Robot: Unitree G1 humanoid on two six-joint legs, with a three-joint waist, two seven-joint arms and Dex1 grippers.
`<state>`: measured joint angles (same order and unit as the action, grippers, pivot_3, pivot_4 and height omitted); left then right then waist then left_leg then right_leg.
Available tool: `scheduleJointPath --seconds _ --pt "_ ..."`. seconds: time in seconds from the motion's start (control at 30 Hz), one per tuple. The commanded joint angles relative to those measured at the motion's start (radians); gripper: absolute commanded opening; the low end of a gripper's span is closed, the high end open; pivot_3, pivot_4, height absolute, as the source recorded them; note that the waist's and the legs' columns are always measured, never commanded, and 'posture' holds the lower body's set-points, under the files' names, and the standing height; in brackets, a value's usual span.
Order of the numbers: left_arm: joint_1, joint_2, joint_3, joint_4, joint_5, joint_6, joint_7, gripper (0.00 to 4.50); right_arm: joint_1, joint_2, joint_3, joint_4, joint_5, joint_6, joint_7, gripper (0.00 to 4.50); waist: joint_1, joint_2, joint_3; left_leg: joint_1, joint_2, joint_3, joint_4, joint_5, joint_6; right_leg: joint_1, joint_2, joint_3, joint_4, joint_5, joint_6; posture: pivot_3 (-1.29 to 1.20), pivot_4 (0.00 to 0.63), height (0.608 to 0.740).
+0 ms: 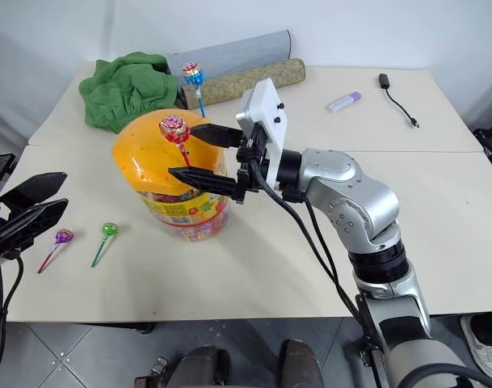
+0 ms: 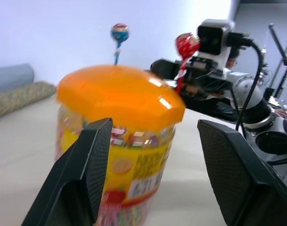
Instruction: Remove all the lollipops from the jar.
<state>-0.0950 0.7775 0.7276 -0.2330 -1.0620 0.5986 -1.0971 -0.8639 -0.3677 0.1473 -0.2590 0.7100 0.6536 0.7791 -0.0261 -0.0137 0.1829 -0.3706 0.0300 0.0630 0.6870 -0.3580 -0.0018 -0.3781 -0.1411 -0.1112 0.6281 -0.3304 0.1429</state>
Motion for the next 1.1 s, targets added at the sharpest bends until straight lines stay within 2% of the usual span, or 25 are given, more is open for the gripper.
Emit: scheduleJointPath --seconds 0.03,0.13,0.27,0.37,0.57,0.6,0.7,0.73,0.8,0.9,1.0,1.1 --pt "-0.017 0.000 -0.003 -0.036 -0.025 -0.019 0.012 3.06 -0.017 0.015 -0.027 -0.028 0.013 -0.021 0.024 2.27 -0.004 0.000 0.000 0.000 0.000 0.000 0.000 0.000 0.000 0.000 0.000 0.000 0.000 0.000 0.000 0.00 0.150 0.740" --pt "-0.037 0.002 -0.024 -0.039 -0.026 -0.021 0.011 3.06 -0.013 0.037 -0.041 -0.023 0.020 -0.052 0.048 1.28 -0.009 0.000 0.000 0.001 0.001 0.001 -0.001 0.000 0.000 0.000 0.001 0.000 0.000 0.000 0.000 0.00 0.150 0.740" --pt "-0.070 -0.002 -0.051 -0.035 -0.011 -0.050 0.010 3.06 -0.009 0.090 -0.107 -0.024 0.113 -0.088 0.103 0.02 -0.008 0.000 0.000 0.001 0.001 0.001 -0.002 0.000 0.000 0.000 0.001 0.000 0.000 0.000 0.000 0.00 0.150 0.740" --pt "-0.077 -0.002 -0.060 -0.032 -0.008 -0.062 0.008 3.06 -0.005 0.092 -0.146 -0.028 0.144 -0.100 0.120 0.02 -0.008 0.000 0.000 0.001 0.000 0.001 -0.002 0.000 0.000 0.000 0.001 0.000 -0.001 0.000 0.000 0.00 0.150 0.740" --pt "-0.077 0.016 -0.077 -0.031 0.006 -0.075 -0.016 3.06 0.026 -0.067 -0.320 -0.009 0.211 -0.050 0.109 0.02 0.000 0.000 0.000 0.001 0.000 0.000 -0.001 0.000 0.000 0.001 0.001 0.000 -0.001 0.000 0.000 0.00 0.150 0.740" --pt "-0.077 0.023 -0.084 -0.036 0.014 -0.079 -0.026 3.06 0.045 -0.123 -0.337 -0.005 0.199 -0.038 0.130 0.02 -0.001 0.000 0.000 0.001 0.000 0.001 -0.001 0.000 0.000 0.001 0.001 0.000 -0.001 0.000 0.000 0.00 0.150 0.740" --pt "-0.063 0.068 -0.116 -0.055 0.057 -0.091 -0.088 3.06 0.159 -0.391 -0.378 0.060 0.086 0.013 0.209 0.02 0.005 0.000 0.000 0.000 0.000 0.002 -0.002 0.000 0.000 0.001 0.001 0.000 -0.002 0.000 0.000 0.00 0.150 0.740" --pt "-0.058 0.078 -0.127 -0.055 0.078 -0.108 -0.115 3.06 0.218 -0.482 -0.362 0.101 0.002 -0.003 0.210 0.02 0.010 0.000 0.000 0.000 0.000 0.003 -0.002 0.000 0.000 0.001 0.001 0.000 -0.002 0.000 0.000 0.00 0.150 0.740" --pt "-0.054 0.082 -0.138 -0.046 0.099 -0.136 -0.143 3.06 0.297 -0.576 -0.334 0.157 -0.107 -0.065 0.210 0.02 0.015 0.000 0.000 0.000 -0.001 0.007 -0.002 -0.001 0.001 0.001 0.000 0.000 -0.004 0.000 0.000 0.00 0.150 0.740" --pt "-0.043 0.077 -0.156 -0.028 0.126 -0.181 -0.202 3.06 0.359 -0.611 -0.307 0.198 -0.188 -0.070 0.178 0.02 0.002 0.001 0.001 0.001 0.001 0.015 -0.002 0.000 0.001 0.000 0.001 0.002 -0.006 0.000 0.000 0.00 0.150 0.740" --pt "-0.030 0.085 -0.195 -0.015 0.174 -0.205 -0.236 3.06 0.433 -0.650 -0.207 0.276 -0.357 -0.065 0.109 0.02 -0.002 0.002 0.000 0.003 0.002 0.017 -0.003 0.000 0.000 0.000 0.002 0.003 -0.004 -0.001 -0.001 0.00 0.150 0.740" --pt "-0.034 0.082 -0.197 -0.010 0.180 -0.211 -0.235 3.06 0.459 -0.633 -0.205 0.329 -0.370 -0.077 0.124 0.02 0.000 0.003 0.001 0.001 0.002 0.017 -0.003 0.000 0.000 -0.001 0.001 0.003 -0.004 0.000 -0.001 0.00 0.150 0.740"
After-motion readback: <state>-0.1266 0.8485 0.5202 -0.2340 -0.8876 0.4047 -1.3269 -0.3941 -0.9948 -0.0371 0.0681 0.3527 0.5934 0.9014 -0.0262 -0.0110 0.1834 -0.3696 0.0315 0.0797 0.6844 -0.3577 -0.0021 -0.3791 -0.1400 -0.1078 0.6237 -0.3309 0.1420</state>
